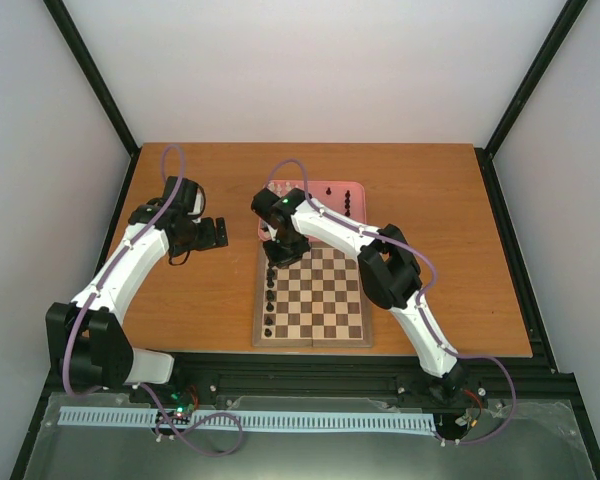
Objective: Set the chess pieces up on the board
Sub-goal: Place the chess piece on the chessboard, then pick up the chess piece from the storage box.
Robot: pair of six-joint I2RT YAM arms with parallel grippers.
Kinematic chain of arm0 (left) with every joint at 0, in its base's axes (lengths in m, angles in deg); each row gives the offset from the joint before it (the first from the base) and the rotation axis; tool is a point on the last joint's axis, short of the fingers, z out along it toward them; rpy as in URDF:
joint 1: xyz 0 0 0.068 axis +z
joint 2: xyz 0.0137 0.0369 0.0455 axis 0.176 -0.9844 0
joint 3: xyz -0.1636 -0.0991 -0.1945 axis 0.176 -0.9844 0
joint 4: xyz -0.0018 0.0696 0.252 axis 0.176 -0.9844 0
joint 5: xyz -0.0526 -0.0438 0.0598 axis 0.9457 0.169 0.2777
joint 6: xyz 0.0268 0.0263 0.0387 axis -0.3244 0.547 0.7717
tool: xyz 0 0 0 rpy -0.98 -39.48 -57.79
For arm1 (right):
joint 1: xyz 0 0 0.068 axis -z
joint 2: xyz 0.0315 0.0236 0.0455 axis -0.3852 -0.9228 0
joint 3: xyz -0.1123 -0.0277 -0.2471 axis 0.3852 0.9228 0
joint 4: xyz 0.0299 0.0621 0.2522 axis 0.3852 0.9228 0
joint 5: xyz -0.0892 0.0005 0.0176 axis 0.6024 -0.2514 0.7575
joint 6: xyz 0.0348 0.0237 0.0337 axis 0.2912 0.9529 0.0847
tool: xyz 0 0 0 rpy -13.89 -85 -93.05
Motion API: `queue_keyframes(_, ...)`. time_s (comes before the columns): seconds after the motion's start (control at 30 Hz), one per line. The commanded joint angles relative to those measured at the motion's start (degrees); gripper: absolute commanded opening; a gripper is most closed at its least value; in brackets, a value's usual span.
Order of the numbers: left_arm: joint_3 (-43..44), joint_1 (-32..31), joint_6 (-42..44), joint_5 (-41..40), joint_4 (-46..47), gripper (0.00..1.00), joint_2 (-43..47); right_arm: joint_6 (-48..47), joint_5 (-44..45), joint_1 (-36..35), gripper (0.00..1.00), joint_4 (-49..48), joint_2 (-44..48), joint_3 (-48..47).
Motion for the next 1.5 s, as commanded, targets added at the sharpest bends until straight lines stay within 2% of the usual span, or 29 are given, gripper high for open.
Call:
queue_keyframes(0.0, 0.22, 0.16, 0.6, 0.29, 1.28, 1.0, -0.21, -0.27, 0.23, -0.62, 0.16, 0.72, 0.15, -1.19)
queue_keyframes(0.3, 0.26, 0.16, 0.55, 0.61, 1.2, 1.0, 0.03, 0.37, 1.64, -0.71, 0.27, 1.22, 5.12, -1.64)
queue_keyframes(0.5, 0.22, 0.16, 0.52, 1.27, 1.37, 1.0, 0.02, 1.47, 6.62, -0.34, 0.35, 2.7, 10.45, -1.82)
queue_keyframes(0.63, 0.22, 0.11, 0.47, 1.44, 1.34, 1.0, 0.02, 1.63, 8.24, 2.91, 0.44, 2.68, 11.63, -3.21)
queue_keyframes(0.73, 0.22, 0.16, 0.5, 1.37, 1.37, 1.0, -0.11, 0.83, 8.79, 6.49, 0.55, 2.02, 9.8, -5.8)
queue_keyframes(1.0, 1.01, 0.16, 0.47, 1.25, 1.37, 1.0, -1.48, -0.96, 11.23, 15.86, 0.57, -6.87, 1.07, -12.36)
queue_keyframes(1.27, 2.16, 0.16, 0.38, 0.92, 1.57, 1.0, -3.31, -4.39, 15.51, 19.56, 0.56, -12.38, -9.35, -20.51)
queue_keyframes(1.47, 3.23, 0.16, 0.01, 0.97, 2.17, 1.0, -5.56, -3.22, 12.7, 22.83, 0.54, -17.72, -14.4, -22.53)
